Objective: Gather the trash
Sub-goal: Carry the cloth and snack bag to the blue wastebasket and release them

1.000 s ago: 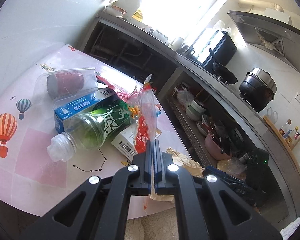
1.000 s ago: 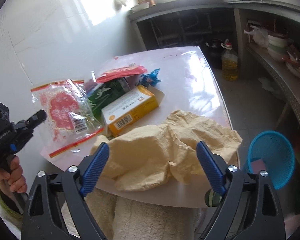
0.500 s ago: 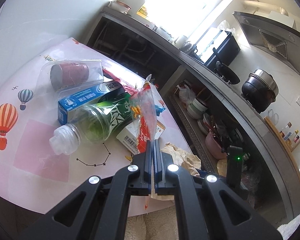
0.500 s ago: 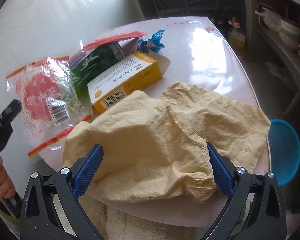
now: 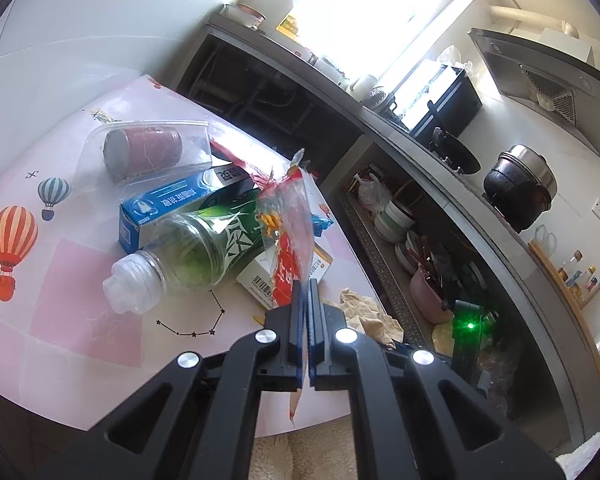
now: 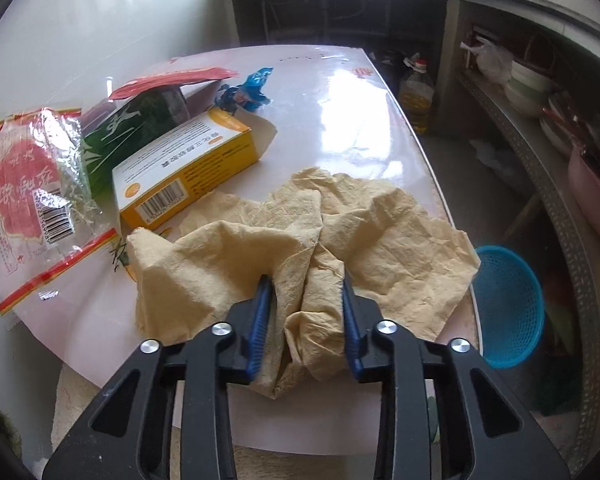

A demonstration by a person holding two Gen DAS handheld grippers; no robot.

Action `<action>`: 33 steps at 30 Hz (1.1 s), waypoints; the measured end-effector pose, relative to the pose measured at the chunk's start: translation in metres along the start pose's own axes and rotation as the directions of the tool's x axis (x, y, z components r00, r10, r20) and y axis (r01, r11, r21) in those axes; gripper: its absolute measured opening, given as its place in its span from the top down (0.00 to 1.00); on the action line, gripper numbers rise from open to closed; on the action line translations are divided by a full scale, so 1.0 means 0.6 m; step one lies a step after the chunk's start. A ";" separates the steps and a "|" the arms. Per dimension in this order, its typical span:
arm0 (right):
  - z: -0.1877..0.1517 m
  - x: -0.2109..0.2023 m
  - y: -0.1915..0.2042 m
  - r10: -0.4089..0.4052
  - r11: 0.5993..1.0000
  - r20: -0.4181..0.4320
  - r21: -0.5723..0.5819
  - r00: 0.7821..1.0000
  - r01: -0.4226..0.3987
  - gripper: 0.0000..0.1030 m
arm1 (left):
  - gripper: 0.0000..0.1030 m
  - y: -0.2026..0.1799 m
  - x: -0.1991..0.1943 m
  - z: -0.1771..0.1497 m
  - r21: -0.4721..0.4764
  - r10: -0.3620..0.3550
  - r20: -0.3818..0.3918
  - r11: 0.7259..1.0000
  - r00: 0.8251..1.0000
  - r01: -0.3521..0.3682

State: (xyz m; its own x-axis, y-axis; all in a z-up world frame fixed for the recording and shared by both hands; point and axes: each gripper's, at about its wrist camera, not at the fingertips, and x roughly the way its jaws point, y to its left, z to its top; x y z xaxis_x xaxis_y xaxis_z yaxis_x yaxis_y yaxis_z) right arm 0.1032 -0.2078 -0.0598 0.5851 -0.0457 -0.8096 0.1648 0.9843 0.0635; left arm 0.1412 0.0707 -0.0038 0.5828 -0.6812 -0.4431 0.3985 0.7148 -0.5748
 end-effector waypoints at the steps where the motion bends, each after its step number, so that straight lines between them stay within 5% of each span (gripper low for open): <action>1: 0.001 0.000 -0.004 0.001 1.000 0.000 0.018 1.000 -0.001 0.85 | 0.99 -0.003 0.000 0.000 0.004 -0.005 0.001 1.000 1.000 0.005; 4: 0.005 0.002 -0.021 0.016 0.997 -0.002 0.072 1.000 -0.016 0.93 | 0.99 -0.011 0.000 0.002 0.023 -0.016 0.002 1.000 1.000 0.016; 13: 0.012 -0.036 -0.062 0.081 0.977 0.064 0.192 0.995 -0.092 0.95 | 0.99 -0.050 -0.003 0.009 0.077 -0.037 0.013 0.996 0.999 0.035; 24: 0.002 -0.101 -0.164 0.026 0.940 0.176 0.330 0.984 -0.084 0.95 | 0.99 -0.136 0.032 0.020 0.176 -0.108 -0.016 0.978 0.994 0.109; 33: -0.035 -0.131 -0.283 -0.091 0.875 0.219 0.483 0.972 -0.026 0.95 | 0.99 -0.256 0.121 0.022 0.294 -0.162 -0.111 0.937 0.981 0.188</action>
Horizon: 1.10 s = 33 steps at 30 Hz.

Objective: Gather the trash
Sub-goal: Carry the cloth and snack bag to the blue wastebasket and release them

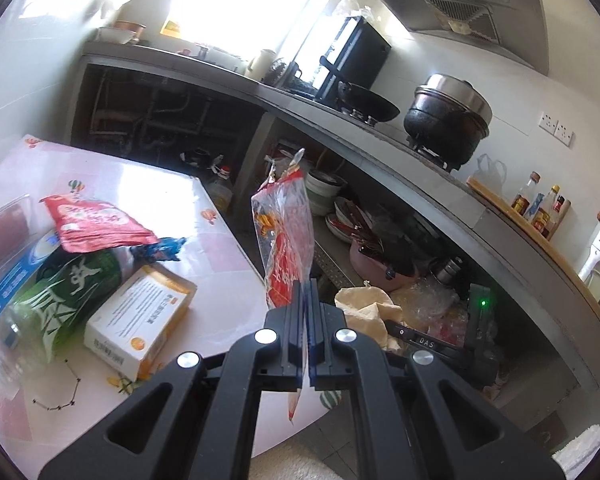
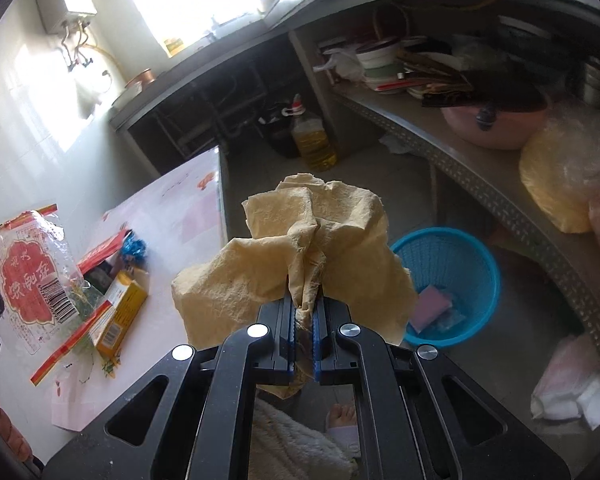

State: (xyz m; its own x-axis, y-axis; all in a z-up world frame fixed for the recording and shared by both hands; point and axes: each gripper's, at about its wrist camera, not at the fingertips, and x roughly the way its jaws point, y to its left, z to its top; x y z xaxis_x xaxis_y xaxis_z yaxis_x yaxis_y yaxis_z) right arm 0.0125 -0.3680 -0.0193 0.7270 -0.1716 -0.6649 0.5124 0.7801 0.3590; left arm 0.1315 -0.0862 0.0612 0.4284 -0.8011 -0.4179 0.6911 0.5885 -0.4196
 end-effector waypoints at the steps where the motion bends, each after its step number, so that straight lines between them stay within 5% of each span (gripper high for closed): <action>1: 0.003 -0.001 -0.018 -0.016 1.000 0.007 0.019 1.000 0.016 0.95 | 0.99 -0.015 0.023 0.006 0.021 -0.003 -0.026 1.000 1.000 0.003; 6: 0.012 -0.001 -0.111 -0.104 0.988 0.017 0.118 0.994 0.101 0.95 | 0.99 -0.063 0.144 0.024 0.057 -0.039 -0.169 0.997 0.985 0.049; 11: 0.003 0.025 -0.195 -0.164 0.966 -0.024 0.199 0.986 0.165 0.95 | 0.99 -0.112 0.288 0.012 0.113 -0.049 -0.331 0.989 0.942 0.091; 19: -0.020 0.142 -0.282 -0.200 0.942 -0.162 0.238 0.966 0.235 0.95 | 0.99 -0.167 0.530 -0.043 0.191 0.014 -0.582 0.974 0.813 0.120; 28: -0.036 0.296 -0.330 -0.263 0.923 -0.291 0.201 0.920 0.327 0.95 | 0.98 -0.174 0.751 -0.131 0.278 0.151 -0.738 0.956 0.658 0.093; 33: -0.047 0.368 -0.341 -0.308 0.917 -0.335 0.144 0.891 0.371 0.90 | 0.92 -0.164 0.808 -0.160 0.273 0.179 -0.755 0.961 0.631 0.054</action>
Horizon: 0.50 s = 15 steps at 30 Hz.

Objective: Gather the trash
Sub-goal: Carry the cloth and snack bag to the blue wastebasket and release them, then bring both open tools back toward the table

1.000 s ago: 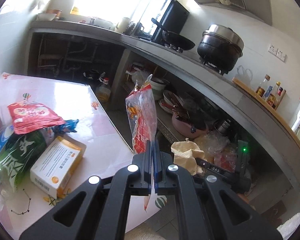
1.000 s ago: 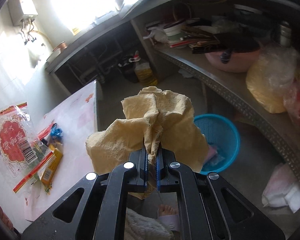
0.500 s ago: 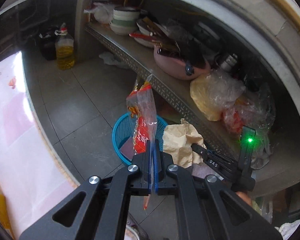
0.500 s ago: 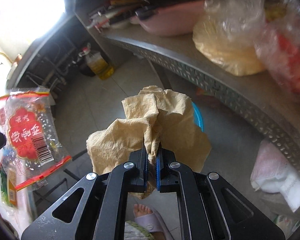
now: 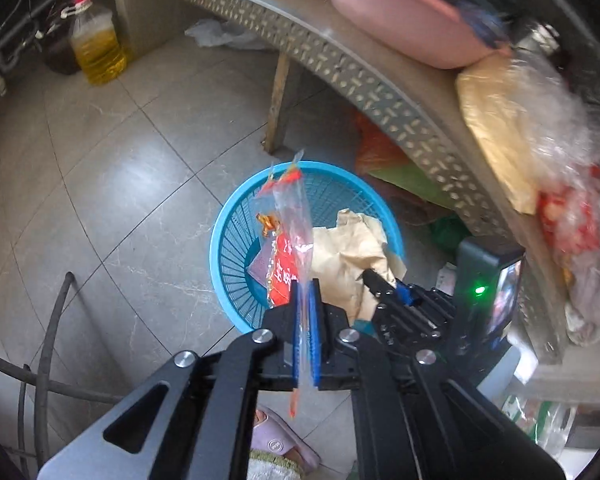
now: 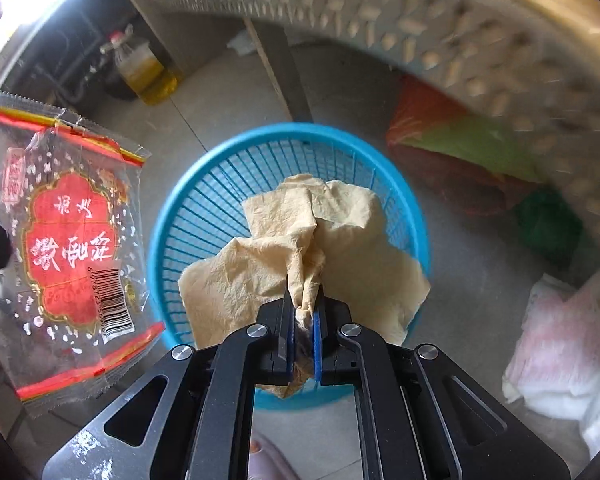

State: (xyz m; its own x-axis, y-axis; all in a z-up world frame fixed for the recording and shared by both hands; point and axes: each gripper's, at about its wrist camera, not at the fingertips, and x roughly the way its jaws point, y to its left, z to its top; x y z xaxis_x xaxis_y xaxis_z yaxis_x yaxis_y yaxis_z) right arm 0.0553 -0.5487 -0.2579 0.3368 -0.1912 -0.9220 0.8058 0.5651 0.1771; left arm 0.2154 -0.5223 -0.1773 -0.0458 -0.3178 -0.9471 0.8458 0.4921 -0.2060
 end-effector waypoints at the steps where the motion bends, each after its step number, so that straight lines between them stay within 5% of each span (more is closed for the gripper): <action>1: 0.001 0.013 0.002 -0.004 1.000 -0.013 -0.010 1.000 0.004 0.88 | 0.86 0.000 0.005 0.003 -0.006 0.007 -0.004 1.000 1.000 -0.008; 5: 0.002 0.042 -0.006 0.006 1.000 -0.040 0.000 0.999 -0.006 0.64 | 0.64 -0.001 -0.007 0.006 0.008 0.031 0.035 0.999 0.999 -0.031; 10: -0.007 0.016 -0.023 0.046 0.999 0.013 0.022 0.999 -0.046 0.51 | 0.59 0.001 -0.060 -0.004 0.008 0.014 0.097 1.000 0.995 -0.015; 15: -0.011 -0.029 -0.035 0.080 0.996 0.102 0.039 0.992 -0.084 0.49 | 0.56 0.003 -0.136 -0.019 0.008 -0.004 0.166 1.000 0.986 0.002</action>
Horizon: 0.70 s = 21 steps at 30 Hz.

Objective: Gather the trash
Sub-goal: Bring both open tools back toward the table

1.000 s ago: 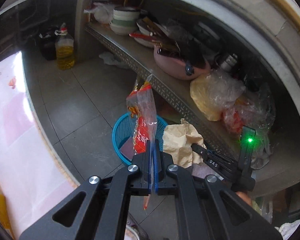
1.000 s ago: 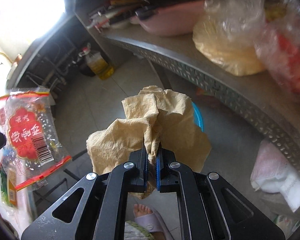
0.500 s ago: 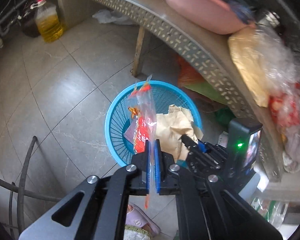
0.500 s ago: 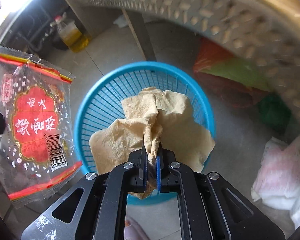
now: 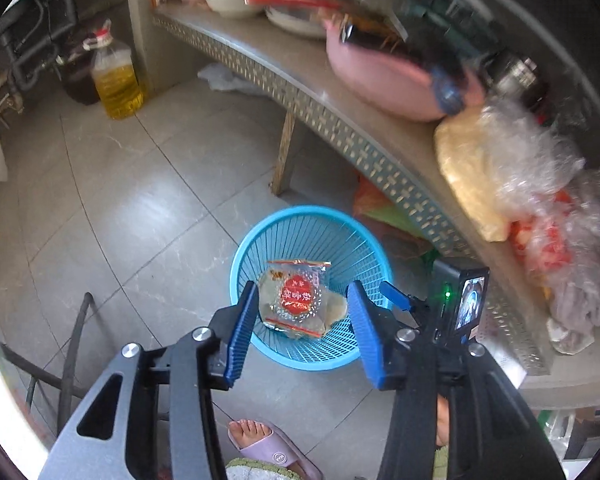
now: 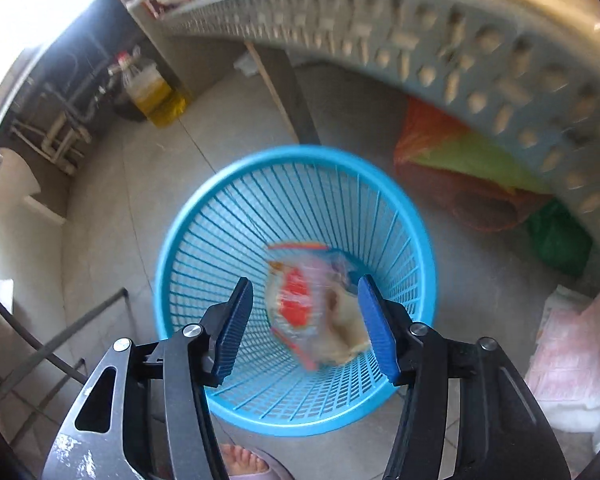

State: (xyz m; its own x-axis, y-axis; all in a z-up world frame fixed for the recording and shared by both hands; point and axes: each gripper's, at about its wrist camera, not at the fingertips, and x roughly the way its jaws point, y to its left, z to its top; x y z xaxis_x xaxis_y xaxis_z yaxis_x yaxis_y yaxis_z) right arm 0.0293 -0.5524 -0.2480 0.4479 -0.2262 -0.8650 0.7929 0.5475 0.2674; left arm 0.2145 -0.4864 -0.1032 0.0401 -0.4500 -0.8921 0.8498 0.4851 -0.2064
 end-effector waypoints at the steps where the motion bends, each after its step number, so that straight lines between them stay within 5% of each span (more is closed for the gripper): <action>1: -0.001 -0.012 -0.002 0.003 1.000 0.013 0.006 1.000 -0.003 0.49 | 0.54 0.000 -0.021 -0.004 -0.005 -0.011 0.017 1.000 1.000 0.011; 12: -0.041 -0.180 0.048 0.069 0.998 0.105 -0.008 0.992 -0.068 0.39 | 0.42 0.037 -0.262 -0.140 -0.051 -0.032 0.255 0.998 0.966 0.046; 21: -0.084 -0.346 0.144 0.097 0.982 0.177 -0.177 0.979 -0.065 0.17 | 0.34 0.085 -0.422 -0.315 -0.155 0.083 0.417 0.988 0.905 -0.019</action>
State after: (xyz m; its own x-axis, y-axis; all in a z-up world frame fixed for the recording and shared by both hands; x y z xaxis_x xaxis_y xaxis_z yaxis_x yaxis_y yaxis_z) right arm -0.0157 -0.4175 -0.0664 0.5887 -0.3113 -0.7460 0.6762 0.6953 0.2434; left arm 0.1481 -0.2063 0.0363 0.3260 -0.6798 -0.6570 0.7570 0.6040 -0.2494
